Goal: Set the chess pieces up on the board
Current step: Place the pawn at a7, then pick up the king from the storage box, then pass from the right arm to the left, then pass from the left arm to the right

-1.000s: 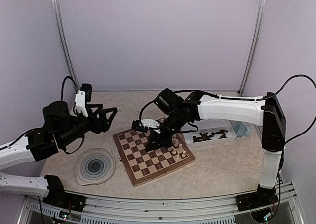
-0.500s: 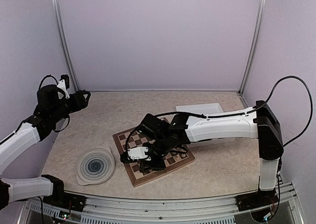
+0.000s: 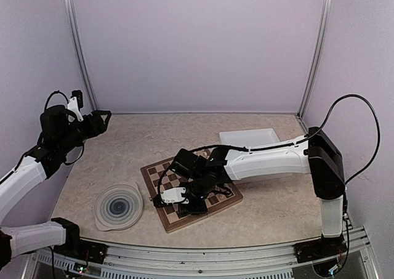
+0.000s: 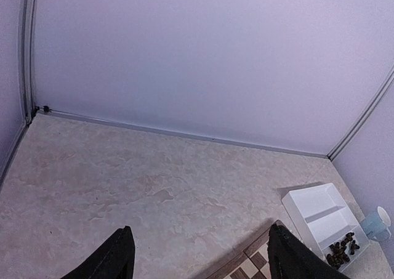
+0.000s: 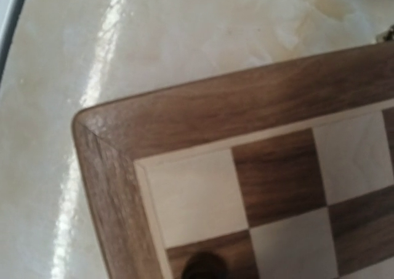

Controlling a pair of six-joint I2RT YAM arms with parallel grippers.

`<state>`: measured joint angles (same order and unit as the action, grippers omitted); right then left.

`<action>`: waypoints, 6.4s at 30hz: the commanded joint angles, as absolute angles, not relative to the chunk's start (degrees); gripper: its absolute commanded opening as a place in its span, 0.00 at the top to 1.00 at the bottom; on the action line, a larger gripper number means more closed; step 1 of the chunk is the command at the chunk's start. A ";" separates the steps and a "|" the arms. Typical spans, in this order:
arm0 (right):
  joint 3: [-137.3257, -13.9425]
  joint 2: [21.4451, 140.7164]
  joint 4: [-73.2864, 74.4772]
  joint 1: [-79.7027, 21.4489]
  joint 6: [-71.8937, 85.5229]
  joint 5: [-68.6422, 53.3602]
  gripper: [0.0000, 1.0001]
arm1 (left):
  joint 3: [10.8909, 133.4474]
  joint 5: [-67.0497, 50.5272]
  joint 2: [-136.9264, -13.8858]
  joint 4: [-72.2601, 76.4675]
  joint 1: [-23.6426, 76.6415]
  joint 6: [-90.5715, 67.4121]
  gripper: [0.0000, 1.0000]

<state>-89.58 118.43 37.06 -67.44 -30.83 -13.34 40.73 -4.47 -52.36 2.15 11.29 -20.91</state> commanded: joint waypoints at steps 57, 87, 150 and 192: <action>-65.51 98.32 34.94 -13.49 -45.42 -13.77 0.80 | 80.27 0.35 -100.92 -4.35 53.32 -14.61 0.29; -69.69 108.14 41.30 -12.14 -53.77 -11.55 0.81 | 79.42 -1.87 -101.93 -2.90 52.69 -13.89 0.28; -84.45 90.48 26.53 -9.99 -8.21 -70.28 0.43 | 72.26 -32.79 -113.03 48.31 47.16 -43.79 0.88; -70.76 94.94 -3.09 -17.97 21.76 -82.56 0.91 | 80.08 -32.43 -119.88 54.88 49.31 -49.00 0.88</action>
<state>-71.05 94.98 -1.72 -17.34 21.78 -81.52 78.30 -31.70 -118.69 55.68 49.19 -49.15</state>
